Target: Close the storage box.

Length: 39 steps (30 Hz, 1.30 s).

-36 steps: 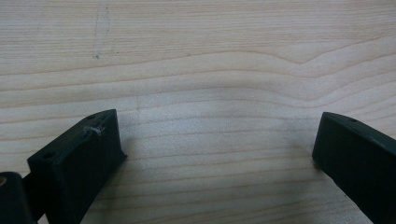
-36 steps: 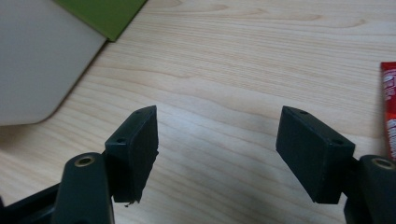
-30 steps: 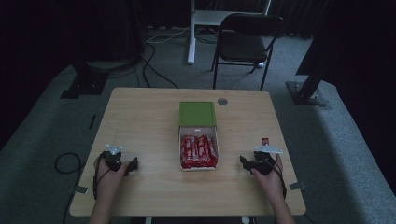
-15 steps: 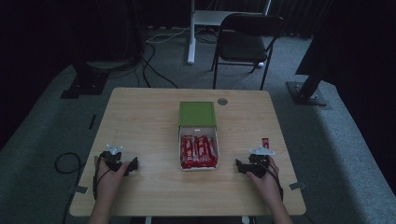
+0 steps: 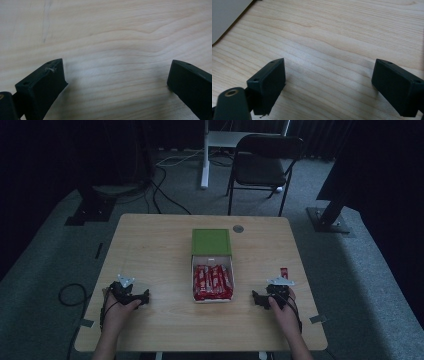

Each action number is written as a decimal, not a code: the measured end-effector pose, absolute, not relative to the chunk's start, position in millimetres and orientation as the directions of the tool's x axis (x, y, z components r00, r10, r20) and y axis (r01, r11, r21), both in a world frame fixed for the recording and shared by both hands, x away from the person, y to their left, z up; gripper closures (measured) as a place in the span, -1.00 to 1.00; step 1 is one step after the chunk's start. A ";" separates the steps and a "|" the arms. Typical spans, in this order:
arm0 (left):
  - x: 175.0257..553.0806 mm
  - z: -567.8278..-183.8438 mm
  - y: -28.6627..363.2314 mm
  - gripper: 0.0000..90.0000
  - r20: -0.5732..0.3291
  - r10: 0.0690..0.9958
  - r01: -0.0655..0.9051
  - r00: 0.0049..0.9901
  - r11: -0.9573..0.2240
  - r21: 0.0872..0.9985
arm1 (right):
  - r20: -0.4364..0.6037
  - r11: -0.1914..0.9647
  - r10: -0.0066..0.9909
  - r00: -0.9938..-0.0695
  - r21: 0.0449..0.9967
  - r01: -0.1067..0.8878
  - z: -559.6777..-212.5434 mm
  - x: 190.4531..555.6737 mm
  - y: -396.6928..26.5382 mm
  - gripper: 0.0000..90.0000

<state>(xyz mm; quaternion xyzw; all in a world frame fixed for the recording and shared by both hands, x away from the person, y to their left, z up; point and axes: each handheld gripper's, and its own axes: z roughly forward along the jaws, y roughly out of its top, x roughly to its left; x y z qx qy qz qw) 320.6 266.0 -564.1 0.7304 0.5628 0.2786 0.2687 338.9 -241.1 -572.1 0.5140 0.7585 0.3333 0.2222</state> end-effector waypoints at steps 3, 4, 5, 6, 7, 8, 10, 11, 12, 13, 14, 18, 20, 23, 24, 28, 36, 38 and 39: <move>321.4 -562.8 260.5 -0.95 0.088 0.960 0.660 0.264 -0.247 0.709 | 0.021 0.227 0.934 -0.356 0.735 0.639 -570.9 339.5 -242.0 -0.71; 321.4 -562.8 260.5 -0.93 0.088 0.960 0.660 0.264 -0.247 0.709 | 0.021 0.227 0.934 -0.356 0.735 0.639 -570.9 339.5 -242.0 -0.71; 320.9 -560.1 257.8 -0.93 0.082 0.959 0.646 0.272 -0.245 0.723 | 0.038 0.212 0.934 -0.356 0.741 0.637 -568.8 339.5 -243.4 -0.71; 320.5 -558.4 256.4 -0.93 0.076 0.956 0.641 0.282 -0.246 0.727 | 0.045 0.206 0.933 -0.357 0.746 0.633 -566.9 339.2 -244.1 -0.71; 320.5 -558.4 256.4 -0.93 0.076 0.956 0.641 0.282 -0.246 0.727 | 0.047 0.206 0.931 -0.361 0.749 0.630 -564.7 338.9 -244.7 -0.71; 319.6 -555.2 252.4 -0.93 0.061 0.953 0.626 0.297 -0.242 0.741 | 0.044 0.208 0.930 -0.365 0.756 0.621 -562.3 338.6 -245.4 -0.71; 318.5 -552.1 247.9 -0.93 0.051 0.947 0.615 0.317 -0.246 0.749 | 0.050 0.196 0.930 -0.363 0.770 0.608 -556.9 337.7 -246.5 -0.71; 317.8 -550.6 245.5 -0.93 0.047 0.943 0.612 0.328 -0.251 0.750 | 0.055 0.191 0.929 -0.365 0.775 0.602 -554.2 337.4 -247.1 -0.71; 317.1 -549.3 242.8 -0.93 0.040 0.939 0.607 0.340 -0.252 0.753 | 0.056 0.189 0.928 -0.367 0.781 0.596 -551.5 336.9 -247.5 -0.71; 316.5 -548.1 240.1 -0.93 0.040 0.934 0.600 0.355 -0.260 0.756 | 0.054 0.189 0.928 -0.370 0.786 0.589 -548.9 336.3 -247.8 -0.71; 315.9 -546.6 237.6 -0.93 0.042 0.927 0.597 0.372 -0.274 0.754 | 0.056 0.188 0.925 -0.375 0.793 0.580 -546.2 335.6 -247.9 -0.71; 313.5 -538.8 227.6 -0.93 0.044 0.911 0.568 0.410 -0.292 0.770 | 0.065 0.187 0.913 -0.404 0.812 0.553 -535.8 332.5 -246.5 -0.71; 312.1 -534.5 222.8 -0.93 0.038 0.900 0.551 0.434 -0.299 0.779 | 0.062 0.193 0.905 -0.421 0.822 0.535 -530.7 330.4 -244.2 -0.71; 309.5 -528.8 215.0 -0.93 0.043 0.881 0.523 0.471 -0.318 0.791 | 0.058 0.206 0.891 -0.450 0.832 0.515 -523.8 327.1 -239.6 -0.72; 308.8 -527.0 213.0 -0.93 0.052 0.873 0.514 0.486 -0.333 0.791 | 0.055 0.211 0.888 -0.456 0.833 0.511 -521.8 326.1 -237.7 -0.71; 307.1 -522.8 207.2 -0.93 0.056 0.859 0.493 0.510 -0.345 0.798 | 0.063 0.215 0.876 -0.477 0.836 0.505 -516.8 323.2 -232.6 -0.71; 302.2 -513.8 184.1 -0.93 0.061 0.786 0.430 0.616 -0.400 0.809 | 0.065 0.242 0.815 -0.576 0.865 0.440 -503.0 314.3 -213.4 -0.71; 302.1 -512.3 179.7 -0.93 0.061 0.778 0.422 0.626 -0.403 0.812 | 0.066 0.244 0.803 -0.592 0.870 0.429 -501.3 313.7 -210.0 -0.71; 302.1 -512.3 179.7 -0.93 0.061 0.778 0.422 0.626 -0.403 0.812 | 0.066 0.244 0.803 -0.592 0.870 0.429 -501.3 313.7 -210.0 -0.71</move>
